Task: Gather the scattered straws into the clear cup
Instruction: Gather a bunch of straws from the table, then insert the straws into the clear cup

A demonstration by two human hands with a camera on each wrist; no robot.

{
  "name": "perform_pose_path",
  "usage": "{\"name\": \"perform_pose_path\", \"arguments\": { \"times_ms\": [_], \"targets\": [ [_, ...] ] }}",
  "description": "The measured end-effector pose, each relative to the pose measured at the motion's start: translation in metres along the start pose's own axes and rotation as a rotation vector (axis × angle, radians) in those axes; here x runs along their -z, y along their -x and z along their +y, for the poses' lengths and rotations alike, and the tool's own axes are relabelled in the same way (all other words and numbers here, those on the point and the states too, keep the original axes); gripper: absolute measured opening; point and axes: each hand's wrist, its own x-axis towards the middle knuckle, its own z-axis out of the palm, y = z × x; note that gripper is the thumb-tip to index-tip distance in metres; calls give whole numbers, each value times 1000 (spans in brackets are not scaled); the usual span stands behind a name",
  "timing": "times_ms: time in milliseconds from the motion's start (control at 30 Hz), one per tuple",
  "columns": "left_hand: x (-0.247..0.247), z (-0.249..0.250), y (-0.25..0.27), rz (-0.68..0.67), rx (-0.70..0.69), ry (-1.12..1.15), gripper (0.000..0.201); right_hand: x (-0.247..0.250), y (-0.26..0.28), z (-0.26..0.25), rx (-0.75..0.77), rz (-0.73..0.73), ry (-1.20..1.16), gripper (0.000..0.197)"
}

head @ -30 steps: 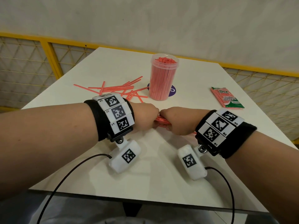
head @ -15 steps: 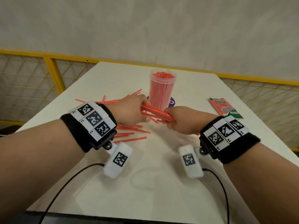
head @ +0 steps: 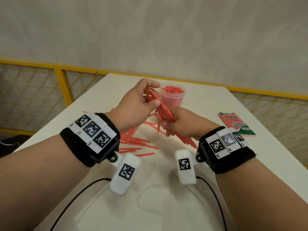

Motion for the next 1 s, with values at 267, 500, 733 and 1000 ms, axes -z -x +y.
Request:
{"name": "perform_pose_path", "arguments": {
  "times_ms": [267,500,733,1000],
  "targets": [
    [-11,27,-14,-1,-170,114,54,-15,-3,4,191,192,-453,7],
    [-24,34,-15,-88,-234,46,51,-15,-2,11,266,343,-515,13],
    [-26,34,-11,-155,-319,-158,50,-16,1,18,231,371,-550,5],
    [-23,12,0,-264,-257,-307,69,-25,-1,26,175,395,-623,12]
  ]
}}
